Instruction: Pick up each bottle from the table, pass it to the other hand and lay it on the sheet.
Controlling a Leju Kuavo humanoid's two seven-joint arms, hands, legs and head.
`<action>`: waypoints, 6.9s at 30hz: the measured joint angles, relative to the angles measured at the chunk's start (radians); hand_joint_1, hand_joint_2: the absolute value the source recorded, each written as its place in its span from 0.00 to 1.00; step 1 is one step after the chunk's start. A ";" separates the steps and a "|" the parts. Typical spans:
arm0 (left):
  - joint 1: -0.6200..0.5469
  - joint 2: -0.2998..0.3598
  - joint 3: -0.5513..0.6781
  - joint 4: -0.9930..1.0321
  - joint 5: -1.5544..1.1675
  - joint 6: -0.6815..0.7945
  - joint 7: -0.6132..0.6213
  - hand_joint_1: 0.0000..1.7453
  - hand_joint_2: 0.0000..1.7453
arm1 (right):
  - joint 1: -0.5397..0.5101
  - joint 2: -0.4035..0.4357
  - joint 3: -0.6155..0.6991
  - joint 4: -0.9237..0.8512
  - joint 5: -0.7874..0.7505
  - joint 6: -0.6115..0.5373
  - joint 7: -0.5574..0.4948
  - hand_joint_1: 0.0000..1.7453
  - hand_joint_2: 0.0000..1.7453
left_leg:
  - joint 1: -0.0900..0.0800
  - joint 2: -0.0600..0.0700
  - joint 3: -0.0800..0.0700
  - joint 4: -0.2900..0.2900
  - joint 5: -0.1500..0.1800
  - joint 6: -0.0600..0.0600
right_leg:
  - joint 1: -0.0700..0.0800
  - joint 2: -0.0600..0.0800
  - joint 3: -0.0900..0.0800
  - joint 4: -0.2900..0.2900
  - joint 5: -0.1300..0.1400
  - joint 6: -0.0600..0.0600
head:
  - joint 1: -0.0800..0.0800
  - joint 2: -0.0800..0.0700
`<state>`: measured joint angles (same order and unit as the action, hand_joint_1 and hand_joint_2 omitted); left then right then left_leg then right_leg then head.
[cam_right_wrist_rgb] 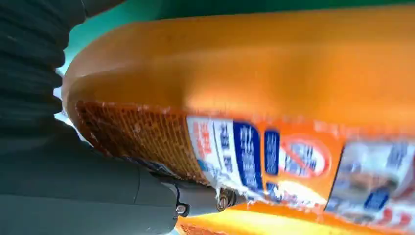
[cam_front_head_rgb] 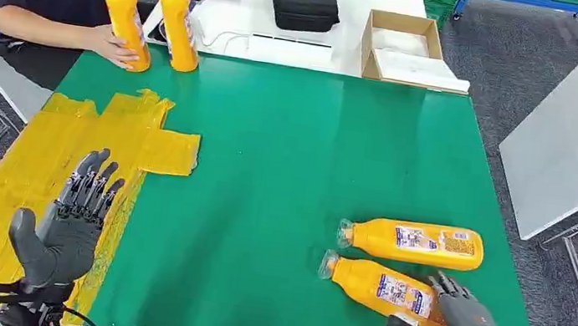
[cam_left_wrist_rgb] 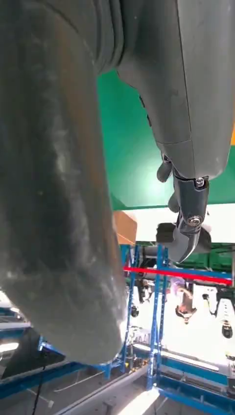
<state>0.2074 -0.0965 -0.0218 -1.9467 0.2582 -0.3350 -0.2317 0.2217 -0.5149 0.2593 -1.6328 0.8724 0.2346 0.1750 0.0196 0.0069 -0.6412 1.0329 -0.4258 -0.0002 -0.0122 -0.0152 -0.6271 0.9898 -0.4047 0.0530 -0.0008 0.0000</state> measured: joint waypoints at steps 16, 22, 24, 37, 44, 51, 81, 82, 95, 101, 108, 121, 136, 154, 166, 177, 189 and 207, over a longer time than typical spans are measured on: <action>-0.075 0.021 -0.055 0.006 0.036 0.044 0.051 0.00 1.00 | -0.149 -0.068 0.269 0.070 -0.102 0.007 0.063 1.00 1.00 | 0.014 0.030 0.048 -0.001 -0.026 -0.003 | 0.013 0.029 0.039 -0.010 -0.016 -0.007 | 0.000 0.000; -0.039 0.025 -0.060 0.015 0.069 0.031 0.043 0.00 1.00 | -0.129 -0.043 0.255 0.069 -0.259 -0.100 0.024 1.00 1.00 | 0.015 0.030 0.047 -0.001 -0.025 -0.004 | 0.014 0.029 0.051 -0.010 -0.015 -0.008 | 0.000 0.000; -0.010 0.026 -0.059 0.018 0.076 0.017 0.036 0.00 1.00 | -0.111 -0.007 0.233 0.047 -0.318 -0.149 -0.016 1.00 1.00 | 0.015 0.029 0.044 -0.001 -0.023 -0.006 | 0.014 0.028 0.048 -0.009 -0.013 -0.008 | 0.000 0.000; 0.112 0.022 -0.070 0.003 0.080 -0.011 0.013 0.00 1.00 | -0.082 0.225 0.078 -0.288 -0.548 -0.103 -0.098 1.00 1.00 | 0.011 0.007 0.018 -0.001 -0.014 -0.005 | 0.009 0.010 0.025 -0.004 -0.009 -0.006 | 0.000 0.000; 0.115 0.022 -0.106 0.003 0.056 -0.013 0.020 0.00 1.00 | -0.131 0.287 0.050 -0.299 -0.523 -0.103 -0.040 1.00 1.00 | 0.008 0.007 0.015 -0.001 -0.014 -0.005 | 0.008 0.010 0.023 -0.004 -0.009 -0.006 | 0.000 0.000; 0.042 0.029 -0.178 0.025 0.042 -0.034 0.052 0.00 1.00 | -0.343 0.355 0.108 -0.144 -0.511 -0.050 0.074 1.00 1.00 | 0.008 0.007 0.015 -0.001 -0.010 -0.004 | 0.008 0.010 0.022 -0.003 -0.007 -0.004 | 0.000 0.000; 0.012 0.027 -0.161 0.106 0.224 -0.042 0.102 0.00 1.00 | -0.557 0.362 0.555 -0.195 -0.558 -0.030 0.026 1.00 1.00 | 0.008 0.004 0.010 -0.001 -0.009 -0.004 | 0.007 0.005 0.017 -0.002 -0.007 -0.004 | 0.000 0.000; 0.013 0.026 -0.161 0.106 0.223 -0.042 0.100 0.00 1.00 | -0.556 0.362 0.561 -0.201 -0.559 -0.029 0.025 1.00 1.00 | 0.008 0.004 0.010 -0.001 -0.009 -0.004 | 0.008 0.005 0.017 -0.002 -0.007 -0.004 | 0.000 0.000; -0.002 0.014 -0.187 0.068 0.117 0.000 0.079 0.00 1.00 | -0.524 0.407 0.603 -0.148 -0.602 -0.010 -0.019 1.00 1.00 | 0.008 0.003 0.010 -0.001 -0.009 -0.004 | 0.007 0.005 0.017 -0.002 -0.007 -0.004 | 0.000 0.000; -0.002 0.014 -0.196 0.044 0.032 -0.003 0.014 0.00 1.00 | -0.498 0.409 0.593 -0.135 -0.615 -0.007 -0.043 1.00 1.00 | 0.008 0.003 0.010 -0.001 -0.009 -0.004 | 0.007 0.005 0.017 -0.002 -0.007 -0.004 | 0.000 0.000; 0.000 0.014 -0.202 0.026 0.016 -0.020 -0.001 0.00 1.00 | -0.420 0.412 0.528 -0.138 -0.604 -0.063 -0.067 1.00 1.00 | 0.008 0.003 0.009 -0.001 -0.009 -0.004 | 0.007 0.005 0.017 -0.002 -0.007 -0.004 | 0.000 0.000; 0.002 0.015 -0.221 0.019 0.005 -0.031 -0.009 0.00 1.00 | -0.348 0.391 0.445 -0.168 -0.609 -0.111 -0.083 1.00 1.00 | 0.008 0.002 0.009 -0.001 -0.009 -0.004 | 0.007 0.005 0.017 -0.002 -0.007 -0.004 | 0.000 0.000; 0.001 0.016 -0.225 0.019 0.007 -0.032 -0.005 0.00 1.00 | -0.344 0.397 0.442 -0.172 -0.612 -0.107 -0.095 1.00 1.00 | 0.008 0.002 0.009 -0.001 -0.009 -0.004 | 0.007 0.005 0.017 -0.002 -0.007 -0.004 | 0.000 0.000; -0.003 0.025 -0.237 0.021 0.025 -0.042 -0.004 0.00 1.00 | -0.470 0.437 0.601 -0.167 -0.648 0.041 -0.067 1.00 1.00 | 0.008 0.002 0.009 -0.001 -0.009 -0.004 | 0.007 0.005 0.017 -0.002 -0.007 -0.004 | 0.000 0.000; -0.004 0.039 -0.254 0.021 -0.037 -0.056 -0.029 0.00 1.00 | -0.493 0.437 0.630 -0.145 -0.665 0.057 -0.064 1.00 1.00 | 0.008 0.002 0.009 -0.001 -0.009 -0.004 | 0.007 0.005 0.017 -0.002 -0.007 -0.004 | 0.000 0.000; -0.008 0.061 -0.275 0.012 -0.190 -0.052 -0.074 0.00 1.00 | -0.509 0.436 0.643 -0.128 -0.671 0.071 -0.064 1.00 1.00 | 0.008 0.002 0.009 -0.001 -0.009 -0.004 | 0.007 0.005 0.017 -0.002 -0.007 -0.004 | 0.000 0.000; -0.016 0.073 -0.280 0.011 -0.199 -0.050 -0.082 1.00 1.00 | -0.524 0.436 0.649 -0.116 -0.674 0.079 -0.063 1.00 1.00 | 0.008 0.002 0.009 -0.001 -0.009 -0.004 | 0.007 0.005 0.017 -0.002 -0.007 -0.004 | 0.000 0.000; -0.016 0.073 -0.274 0.011 -0.153 -0.061 -0.087 1.00 1.00 | -0.526 0.436 0.652 -0.112 -0.680 0.084 -0.063 0.00 1.00 | 0.008 0.002 0.009 -0.001 -0.009 -0.004 | 0.007 0.005 0.017 -0.002 -0.007 -0.004 | 0.000 0.000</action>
<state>0.1912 -0.0237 -0.2960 -1.9352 0.1049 -0.3960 -0.3189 -0.3041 -0.0786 0.9117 -1.7449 0.1923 0.3185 0.1122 0.0271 0.0093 -0.6319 1.0322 -0.4350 -0.0044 -0.0048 -0.0104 -0.6105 0.9876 -0.4120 0.0492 -0.0011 0.0000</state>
